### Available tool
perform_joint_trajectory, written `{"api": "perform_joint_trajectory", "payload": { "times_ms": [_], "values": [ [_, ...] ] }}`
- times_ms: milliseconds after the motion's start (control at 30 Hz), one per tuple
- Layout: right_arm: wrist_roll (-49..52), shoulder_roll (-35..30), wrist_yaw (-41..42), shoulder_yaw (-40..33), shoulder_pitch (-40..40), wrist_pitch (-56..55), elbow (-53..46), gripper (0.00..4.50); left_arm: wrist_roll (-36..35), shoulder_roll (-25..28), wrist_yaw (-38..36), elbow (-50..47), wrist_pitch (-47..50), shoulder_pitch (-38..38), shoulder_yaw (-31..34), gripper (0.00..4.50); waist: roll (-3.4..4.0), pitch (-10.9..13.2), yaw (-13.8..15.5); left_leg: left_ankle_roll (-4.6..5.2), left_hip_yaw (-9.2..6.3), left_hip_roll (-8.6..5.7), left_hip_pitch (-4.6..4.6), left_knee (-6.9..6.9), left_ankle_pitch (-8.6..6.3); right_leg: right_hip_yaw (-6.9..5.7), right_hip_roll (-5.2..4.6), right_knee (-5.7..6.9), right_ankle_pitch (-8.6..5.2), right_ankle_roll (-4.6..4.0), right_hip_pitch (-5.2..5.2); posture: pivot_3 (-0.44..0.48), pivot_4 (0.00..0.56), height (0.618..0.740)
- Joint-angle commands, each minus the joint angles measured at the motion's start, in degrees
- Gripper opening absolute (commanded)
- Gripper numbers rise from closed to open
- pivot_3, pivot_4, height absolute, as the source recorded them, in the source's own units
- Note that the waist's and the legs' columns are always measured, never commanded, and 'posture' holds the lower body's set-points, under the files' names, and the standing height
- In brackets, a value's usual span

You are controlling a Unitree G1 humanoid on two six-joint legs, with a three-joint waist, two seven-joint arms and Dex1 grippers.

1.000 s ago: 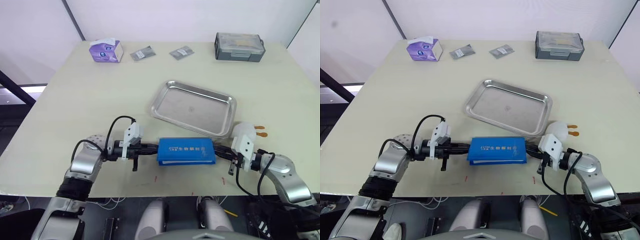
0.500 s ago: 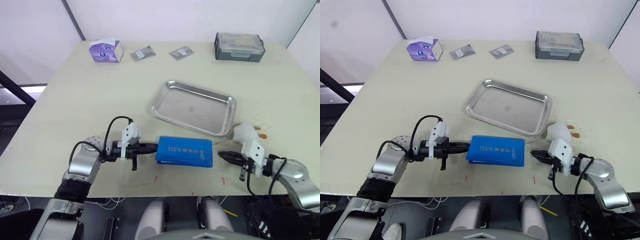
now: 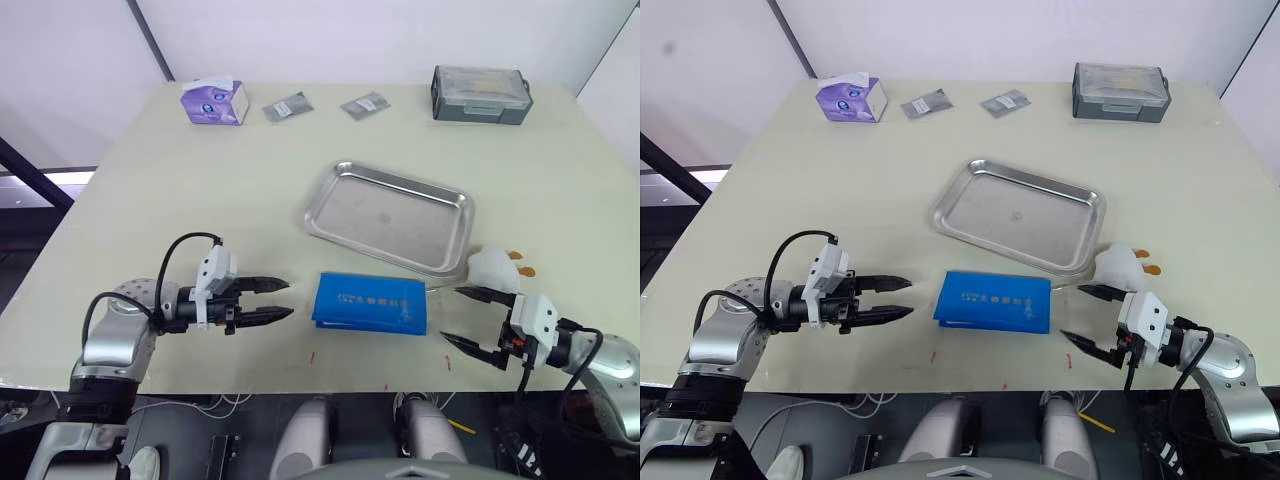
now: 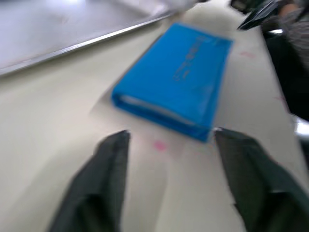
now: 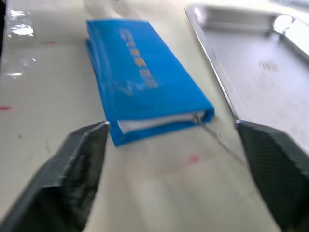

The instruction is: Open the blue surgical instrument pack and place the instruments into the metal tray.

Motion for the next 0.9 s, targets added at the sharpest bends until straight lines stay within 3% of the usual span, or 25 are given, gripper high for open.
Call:
{"api": "perform_joint_trajectory", "payload": {
  "times_ms": [33,367,900],
  "values": [
    [-1.6,-0.5,2.9,1.6,-1.7,-7.1,0.3,4.50,-2.5,1.0,-2.8,-4.8,-1.0,-0.9,0.3,4.41,0.00,0.0,-0.1,0.00,-0.01,0.02,0.02,0.00,0.00,0.00,0.03,0.02,0.00,-0.01,0.00,0.000,0.150,0.734],
    [-13.4,3.2,0.0,9.1,-11.4,-25.2,12.7,4.50,-4.1,0.4,-4.0,-11.2,-1.0,-3.0,-2.0,4.41,0.01,0.0,-0.1,-0.04,0.02,0.01,0.02,0.00,0.02,0.01,0.06,0.02,0.00,-0.01,-0.01,0.000,0.150,0.734],
    [-16.1,2.5,-2.1,13.9,-17.8,-32.0,19.6,4.50,-6.9,0.5,-4.8,-13.4,-0.5,-3.1,-2.4,4.41,0.00,0.0,-0.2,-0.10,0.03,0.01,0.02,0.00,0.06,0.02,0.05,0.02,-0.01,-0.01,-0.01,0.000,0.150,0.734]
  ]
}}
